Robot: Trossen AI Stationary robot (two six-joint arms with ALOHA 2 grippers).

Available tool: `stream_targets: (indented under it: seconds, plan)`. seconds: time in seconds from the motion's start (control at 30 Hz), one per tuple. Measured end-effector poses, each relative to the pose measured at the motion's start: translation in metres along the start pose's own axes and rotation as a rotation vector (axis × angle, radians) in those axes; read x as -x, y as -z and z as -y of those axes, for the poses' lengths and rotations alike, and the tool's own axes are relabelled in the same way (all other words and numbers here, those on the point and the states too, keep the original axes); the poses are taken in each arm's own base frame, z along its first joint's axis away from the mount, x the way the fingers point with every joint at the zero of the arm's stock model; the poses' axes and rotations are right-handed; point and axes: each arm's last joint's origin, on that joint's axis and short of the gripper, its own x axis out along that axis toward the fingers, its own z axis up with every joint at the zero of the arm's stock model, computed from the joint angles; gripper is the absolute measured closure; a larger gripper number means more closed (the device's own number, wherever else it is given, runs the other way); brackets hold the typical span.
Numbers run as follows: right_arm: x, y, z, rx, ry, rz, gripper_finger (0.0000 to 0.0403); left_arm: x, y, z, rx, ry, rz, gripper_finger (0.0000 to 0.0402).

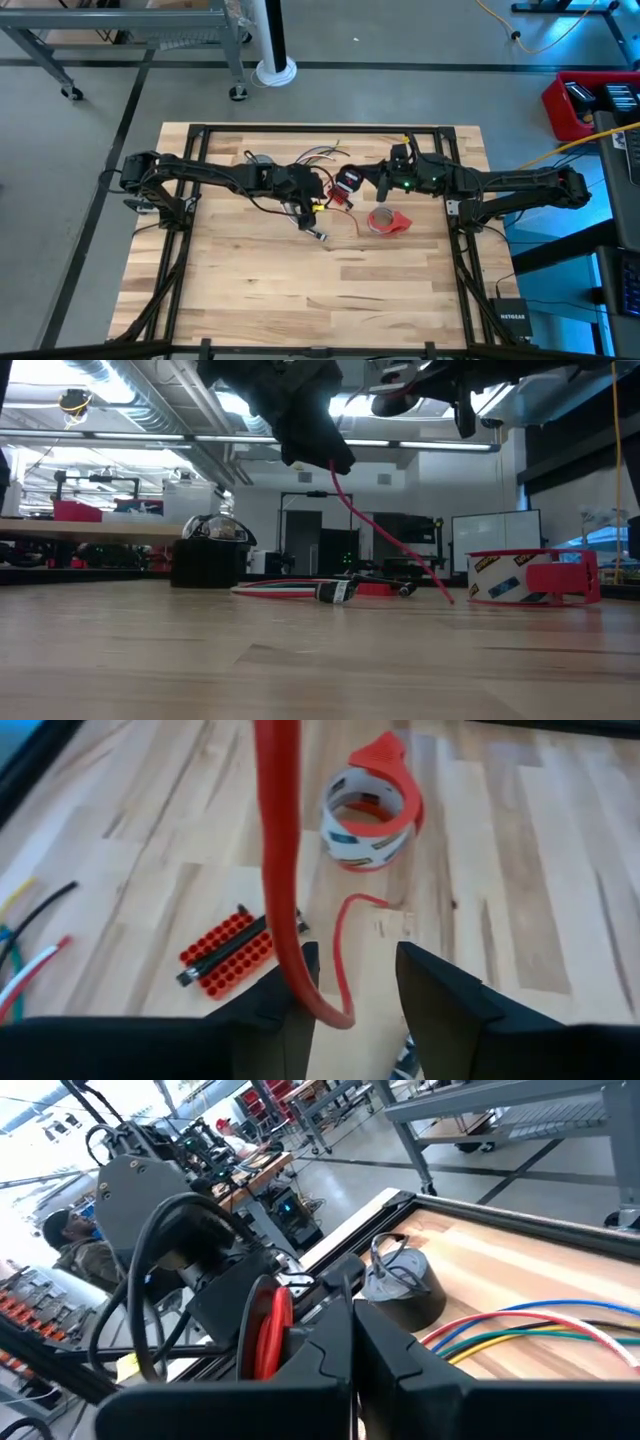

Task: Coil cords
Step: Coil the red wire onto the spool

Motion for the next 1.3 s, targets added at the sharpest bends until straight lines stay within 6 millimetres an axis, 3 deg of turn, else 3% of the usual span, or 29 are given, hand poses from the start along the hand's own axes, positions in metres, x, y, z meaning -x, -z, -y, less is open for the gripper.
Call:
stream_targets:
  seconds: [0.5,0.67,1.3]
  plan:
    - [0.008,-0.005,-0.002,0.009,-0.029,0.013,0.0402,-0.005,0.01,-0.002,0.002,-0.033,0.022,0.0334]
    - [0.008,-0.005,-0.002,0.01,-0.026,0.01,0.0402,-0.006,0.004,-0.001,0.01,-0.024,0.137,0.0337]
    - [0.008,-0.006,-0.001,0.011,0.018,0.049,0.0402,-0.007,0.012,-0.002,0.056,-0.064,0.068,0.0338]
